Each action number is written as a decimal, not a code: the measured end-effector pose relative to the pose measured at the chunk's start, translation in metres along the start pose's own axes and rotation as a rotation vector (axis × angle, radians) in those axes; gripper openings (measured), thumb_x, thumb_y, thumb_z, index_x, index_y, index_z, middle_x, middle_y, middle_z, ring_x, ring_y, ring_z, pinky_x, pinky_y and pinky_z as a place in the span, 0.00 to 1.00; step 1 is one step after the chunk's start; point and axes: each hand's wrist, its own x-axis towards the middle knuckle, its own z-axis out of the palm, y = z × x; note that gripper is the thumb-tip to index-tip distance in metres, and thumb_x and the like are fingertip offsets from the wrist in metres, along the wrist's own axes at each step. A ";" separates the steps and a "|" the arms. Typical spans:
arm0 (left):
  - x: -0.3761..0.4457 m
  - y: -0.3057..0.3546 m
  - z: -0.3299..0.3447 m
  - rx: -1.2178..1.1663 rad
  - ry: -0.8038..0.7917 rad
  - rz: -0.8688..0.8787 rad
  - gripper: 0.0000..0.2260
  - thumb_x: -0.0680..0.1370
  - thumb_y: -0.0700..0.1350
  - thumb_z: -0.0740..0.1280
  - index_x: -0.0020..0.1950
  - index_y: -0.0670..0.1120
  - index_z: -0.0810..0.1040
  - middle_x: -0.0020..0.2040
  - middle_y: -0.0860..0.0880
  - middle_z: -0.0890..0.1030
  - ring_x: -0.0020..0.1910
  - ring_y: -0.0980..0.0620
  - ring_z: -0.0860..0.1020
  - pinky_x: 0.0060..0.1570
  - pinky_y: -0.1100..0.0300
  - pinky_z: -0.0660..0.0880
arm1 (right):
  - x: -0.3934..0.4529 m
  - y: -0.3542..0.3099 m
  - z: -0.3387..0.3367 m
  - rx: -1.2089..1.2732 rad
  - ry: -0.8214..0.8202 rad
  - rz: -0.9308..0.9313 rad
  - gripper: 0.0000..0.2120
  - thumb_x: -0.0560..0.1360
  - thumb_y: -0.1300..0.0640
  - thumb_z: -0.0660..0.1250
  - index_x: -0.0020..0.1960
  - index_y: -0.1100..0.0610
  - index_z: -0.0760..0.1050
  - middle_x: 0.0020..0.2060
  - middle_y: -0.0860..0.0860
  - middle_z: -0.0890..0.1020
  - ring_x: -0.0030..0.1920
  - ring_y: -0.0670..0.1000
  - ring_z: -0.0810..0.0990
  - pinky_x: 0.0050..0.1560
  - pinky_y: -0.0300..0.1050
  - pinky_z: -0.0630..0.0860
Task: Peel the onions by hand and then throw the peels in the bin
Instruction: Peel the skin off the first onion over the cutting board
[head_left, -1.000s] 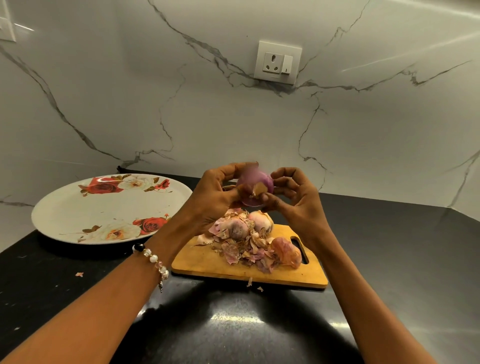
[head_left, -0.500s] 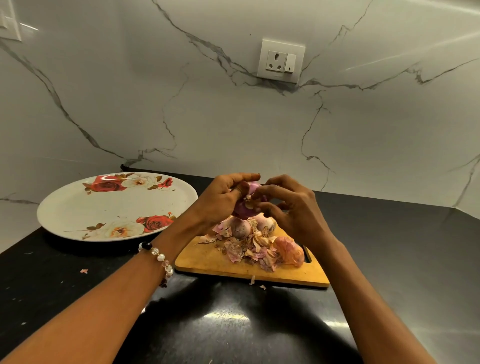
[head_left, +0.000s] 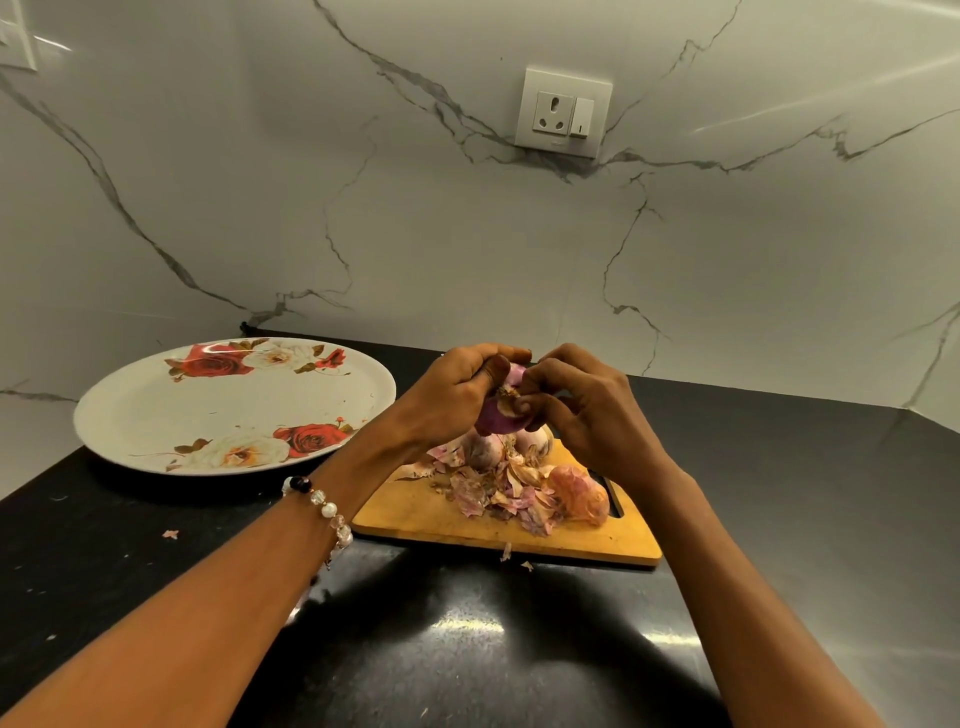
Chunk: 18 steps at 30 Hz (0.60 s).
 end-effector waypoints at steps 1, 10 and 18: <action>0.000 0.001 0.000 0.005 0.000 0.007 0.16 0.83 0.39 0.53 0.69 0.41 0.70 0.65 0.44 0.74 0.63 0.50 0.74 0.59 0.64 0.73 | 0.000 0.000 0.001 -0.011 0.001 -0.004 0.07 0.75 0.66 0.69 0.53 0.63 0.79 0.50 0.57 0.77 0.46 0.54 0.79 0.45 0.33 0.77; 0.002 0.002 -0.003 -0.065 0.065 0.018 0.16 0.83 0.40 0.52 0.69 0.41 0.70 0.66 0.43 0.73 0.65 0.46 0.73 0.60 0.61 0.74 | 0.001 -0.005 -0.005 0.218 0.075 0.063 0.06 0.75 0.70 0.68 0.51 0.63 0.76 0.46 0.55 0.78 0.42 0.46 0.80 0.42 0.32 0.78; 0.002 0.001 -0.002 0.003 0.078 0.032 0.17 0.83 0.44 0.54 0.69 0.42 0.70 0.65 0.44 0.74 0.64 0.47 0.73 0.57 0.62 0.76 | 0.000 -0.008 -0.001 0.063 0.205 -0.065 0.08 0.75 0.61 0.71 0.53 0.59 0.83 0.52 0.56 0.80 0.50 0.47 0.81 0.49 0.35 0.79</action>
